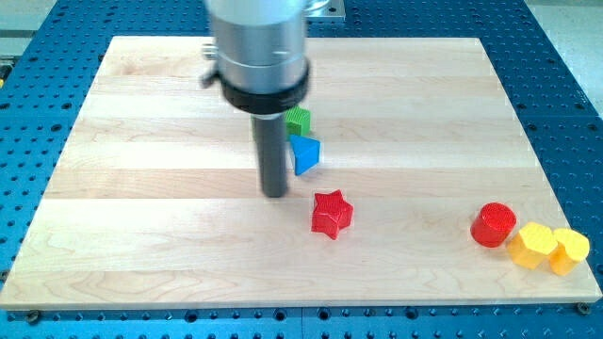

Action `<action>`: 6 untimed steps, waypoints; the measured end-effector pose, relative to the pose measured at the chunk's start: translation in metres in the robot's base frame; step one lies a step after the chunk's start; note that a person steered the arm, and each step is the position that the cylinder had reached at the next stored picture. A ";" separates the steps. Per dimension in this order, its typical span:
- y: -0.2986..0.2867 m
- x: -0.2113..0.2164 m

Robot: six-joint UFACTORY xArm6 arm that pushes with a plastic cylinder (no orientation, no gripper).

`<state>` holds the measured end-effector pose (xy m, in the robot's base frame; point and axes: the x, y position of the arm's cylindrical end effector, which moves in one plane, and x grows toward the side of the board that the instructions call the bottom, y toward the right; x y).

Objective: Push the red star to the bottom center

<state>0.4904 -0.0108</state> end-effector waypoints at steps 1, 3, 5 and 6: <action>0.025 -0.017; 0.029 -0.038; 0.051 0.049; -0.006 0.066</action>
<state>0.5561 -0.0172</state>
